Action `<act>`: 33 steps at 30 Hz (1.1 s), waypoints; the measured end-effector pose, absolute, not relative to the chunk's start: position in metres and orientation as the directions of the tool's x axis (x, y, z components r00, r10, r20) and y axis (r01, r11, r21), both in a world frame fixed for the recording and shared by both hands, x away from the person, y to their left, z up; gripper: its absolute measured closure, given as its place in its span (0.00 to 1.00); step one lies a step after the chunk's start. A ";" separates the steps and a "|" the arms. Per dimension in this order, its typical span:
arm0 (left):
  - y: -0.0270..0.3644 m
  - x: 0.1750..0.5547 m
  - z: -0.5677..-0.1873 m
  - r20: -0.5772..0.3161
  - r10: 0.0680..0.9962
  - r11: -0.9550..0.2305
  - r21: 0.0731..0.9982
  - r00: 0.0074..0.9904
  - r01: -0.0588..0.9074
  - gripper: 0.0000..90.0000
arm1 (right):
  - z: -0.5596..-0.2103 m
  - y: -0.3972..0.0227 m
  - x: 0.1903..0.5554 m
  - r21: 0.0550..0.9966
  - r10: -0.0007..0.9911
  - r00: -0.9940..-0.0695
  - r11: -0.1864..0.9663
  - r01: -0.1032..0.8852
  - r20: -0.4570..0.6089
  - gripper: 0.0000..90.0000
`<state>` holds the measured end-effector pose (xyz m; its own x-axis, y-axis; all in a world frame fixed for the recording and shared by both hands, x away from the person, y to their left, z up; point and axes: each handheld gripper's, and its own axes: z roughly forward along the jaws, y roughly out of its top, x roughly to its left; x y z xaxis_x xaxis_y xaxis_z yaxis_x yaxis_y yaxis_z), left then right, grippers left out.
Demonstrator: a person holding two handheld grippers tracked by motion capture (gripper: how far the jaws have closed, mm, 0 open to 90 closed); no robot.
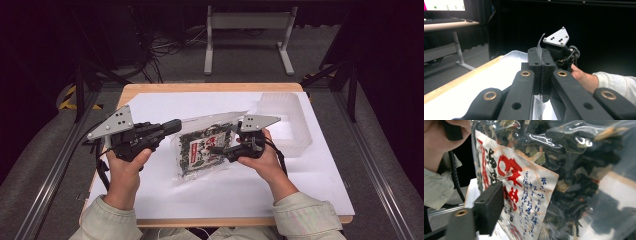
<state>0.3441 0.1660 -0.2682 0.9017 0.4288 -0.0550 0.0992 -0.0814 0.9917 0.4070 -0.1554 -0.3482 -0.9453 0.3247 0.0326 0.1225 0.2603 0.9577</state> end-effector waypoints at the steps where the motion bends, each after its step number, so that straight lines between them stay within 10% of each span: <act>1: 0.167 0.344 -0.268 -0.051 0.429 -0.081 0.992 0.902 0.095 1.00 | -0.348 -0.156 0.407 0.957 0.324 -0.946 0.264 0.125 0.034 0.34; 18: 0.173 0.346 -0.269 -0.056 0.471 -0.074 0.992 0.881 0.103 1.00 | -0.341 -0.163 0.400 0.946 0.270 -0.963 0.315 0.074 -0.014 0.76; 33: 0.184 0.356 -0.271 -0.069 0.487 -0.085 0.988 0.871 0.125 0.89 | -0.334 -0.163 0.394 0.939 0.211 -0.977 0.341 0.046 -0.028 0.84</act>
<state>0.3561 0.1838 -0.2707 0.8707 0.4869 -0.0686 0.1253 -0.0847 0.9885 0.3938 -0.1626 -0.3342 -0.9771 0.2109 -0.0282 0.0465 0.3405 0.9391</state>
